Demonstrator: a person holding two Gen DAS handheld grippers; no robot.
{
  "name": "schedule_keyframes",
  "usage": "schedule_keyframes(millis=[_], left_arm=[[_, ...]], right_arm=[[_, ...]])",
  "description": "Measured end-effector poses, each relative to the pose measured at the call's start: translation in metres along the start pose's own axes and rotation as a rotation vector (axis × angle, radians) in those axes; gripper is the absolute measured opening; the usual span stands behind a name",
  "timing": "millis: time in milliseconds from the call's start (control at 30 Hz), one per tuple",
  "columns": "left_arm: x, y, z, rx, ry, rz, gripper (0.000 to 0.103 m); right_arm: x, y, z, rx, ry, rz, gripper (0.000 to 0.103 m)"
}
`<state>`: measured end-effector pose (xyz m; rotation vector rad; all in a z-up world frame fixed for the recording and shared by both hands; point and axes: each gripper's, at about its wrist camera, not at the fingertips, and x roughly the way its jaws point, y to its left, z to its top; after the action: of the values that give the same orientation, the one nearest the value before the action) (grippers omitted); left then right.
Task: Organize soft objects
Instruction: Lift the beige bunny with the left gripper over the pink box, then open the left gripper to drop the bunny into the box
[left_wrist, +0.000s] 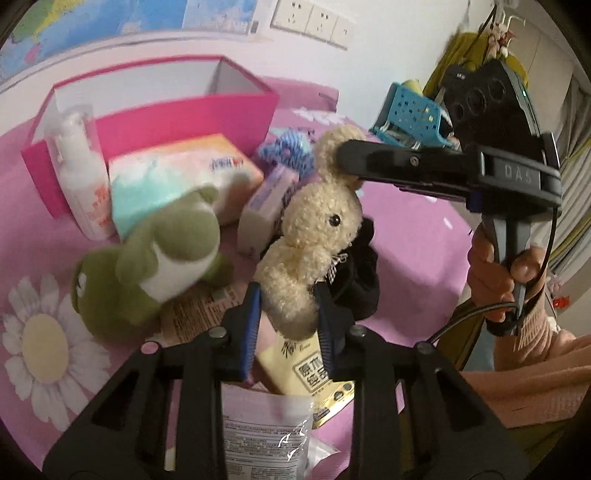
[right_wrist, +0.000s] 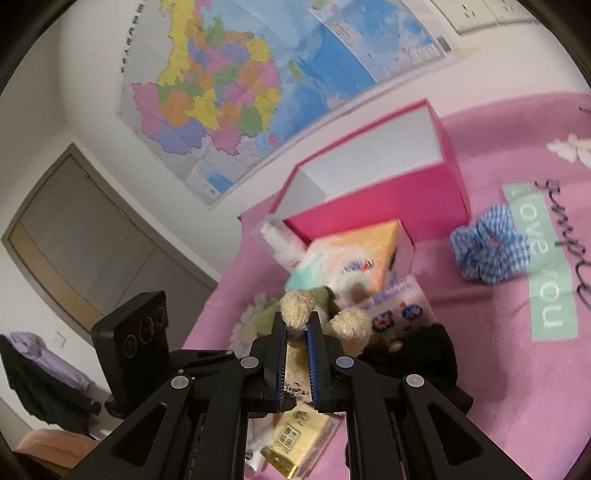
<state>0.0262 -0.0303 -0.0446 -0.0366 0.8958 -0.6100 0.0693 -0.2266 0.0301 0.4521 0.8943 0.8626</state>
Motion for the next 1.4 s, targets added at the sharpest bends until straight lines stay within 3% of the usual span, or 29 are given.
schedule_keyframes(millis=[200,400,800,967,1300,1367,1400], left_arm=[[-0.017,-0.004,0.029,0.032,-0.061,0.024,0.030],[-0.024,0.005,0.069,0.052,-0.096,0.101,0.030],[-0.006,0.041,0.149,0.056,-0.102,0.225,0.030],[0.014,0.056,0.169,0.052,-0.073,0.277,0.030],[0.060,0.081,0.186,0.029,0.031,0.330,0.030],[0.066,0.082,0.187,0.028,0.045,0.344,0.030],[0.068,0.083,0.187,0.024,0.049,0.354,0.030]], right_arm=[[-0.010,0.019,0.028,-0.059,-0.066,0.019,0.009],[-0.005,0.021,0.061,-0.084,-0.108,0.026,0.009],[0.024,-0.013,0.135,-0.037,-0.163,0.009,0.009],[0.046,-0.041,0.150,0.008,-0.134,-0.020,0.009],[0.085,-0.073,0.148,0.014,-0.029,-0.204,0.013],[0.089,-0.072,0.148,-0.004,-0.014,-0.268,0.021],[0.090,-0.071,0.147,-0.010,-0.011,-0.297,0.032]])
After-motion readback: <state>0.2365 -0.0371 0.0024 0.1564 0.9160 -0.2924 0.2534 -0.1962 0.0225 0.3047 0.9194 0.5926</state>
